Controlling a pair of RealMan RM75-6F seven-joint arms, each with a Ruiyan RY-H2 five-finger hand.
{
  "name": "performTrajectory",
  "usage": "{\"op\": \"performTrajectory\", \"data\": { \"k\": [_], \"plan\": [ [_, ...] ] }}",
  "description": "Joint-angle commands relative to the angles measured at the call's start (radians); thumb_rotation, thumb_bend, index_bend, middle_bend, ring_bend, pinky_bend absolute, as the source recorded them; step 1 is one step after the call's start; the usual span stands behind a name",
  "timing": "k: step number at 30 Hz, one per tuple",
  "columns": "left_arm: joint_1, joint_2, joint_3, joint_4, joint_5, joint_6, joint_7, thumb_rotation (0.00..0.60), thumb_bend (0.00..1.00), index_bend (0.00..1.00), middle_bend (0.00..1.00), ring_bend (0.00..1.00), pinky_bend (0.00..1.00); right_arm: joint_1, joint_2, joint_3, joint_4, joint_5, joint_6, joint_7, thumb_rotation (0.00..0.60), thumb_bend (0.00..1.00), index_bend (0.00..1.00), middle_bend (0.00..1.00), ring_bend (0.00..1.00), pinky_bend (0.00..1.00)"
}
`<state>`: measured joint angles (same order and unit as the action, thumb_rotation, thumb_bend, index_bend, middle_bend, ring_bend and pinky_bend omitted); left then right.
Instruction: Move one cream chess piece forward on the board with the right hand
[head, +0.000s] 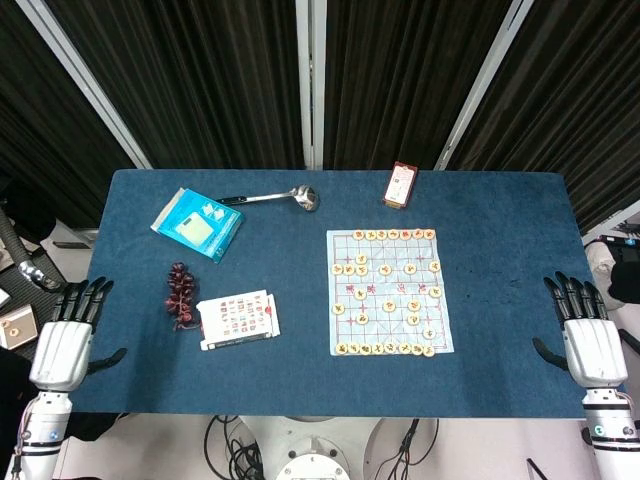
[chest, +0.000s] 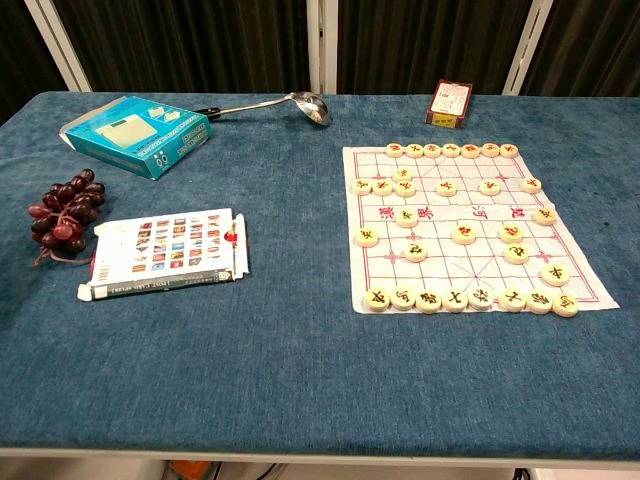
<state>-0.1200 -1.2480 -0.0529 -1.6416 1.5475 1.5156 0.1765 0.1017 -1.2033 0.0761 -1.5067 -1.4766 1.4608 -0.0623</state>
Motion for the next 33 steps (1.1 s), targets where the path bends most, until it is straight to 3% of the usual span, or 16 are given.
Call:
{"op": "performTrajectory", "data": {
  "k": [1, 15, 27, 33],
  "plan": [
    [0.001, 0.001, 0.001, -0.001, 0.0, 0.001, 0.0, 0.6, 0.09, 0.03, 0.05, 0.0, 0.03, 0.002, 0.001, -0.001, -0.002, -0.003, -0.002, -0.003, 0.6, 0.12, 0.0, 0.0, 0.0, 0.0],
    [0.003, -0.003, 0.009, -0.001, 0.003, 0.0, -0.001, 0.6, 0.09, 0.03, 0.05, 0.0, 0.03, 0.049, 0.007, 0.002, -0.015, -0.022, -0.057, -0.05, 0.6, 0.12, 0.0, 0.0, 0.0, 0.0],
    [-0.004, -0.012, 0.004, -0.002, 0.001, -0.004, 0.011, 0.6, 0.09, 0.03, 0.05, 0.0, 0.03, 0.25, 0.021, 0.028, -0.056, -0.076, -0.291, -0.202, 0.6, 0.12, 0.0, 0.0, 0.0, 0.0],
    [0.003, -0.016, 0.009, 0.0, -0.005, -0.001, 0.012, 0.6, 0.09, 0.03, 0.05, 0.0, 0.03, 0.353, -0.026, 0.033, -0.034, -0.069, -0.425, -0.257, 0.6, 0.13, 0.01, 0.0, 0.0, 0.0]
  ]
}}
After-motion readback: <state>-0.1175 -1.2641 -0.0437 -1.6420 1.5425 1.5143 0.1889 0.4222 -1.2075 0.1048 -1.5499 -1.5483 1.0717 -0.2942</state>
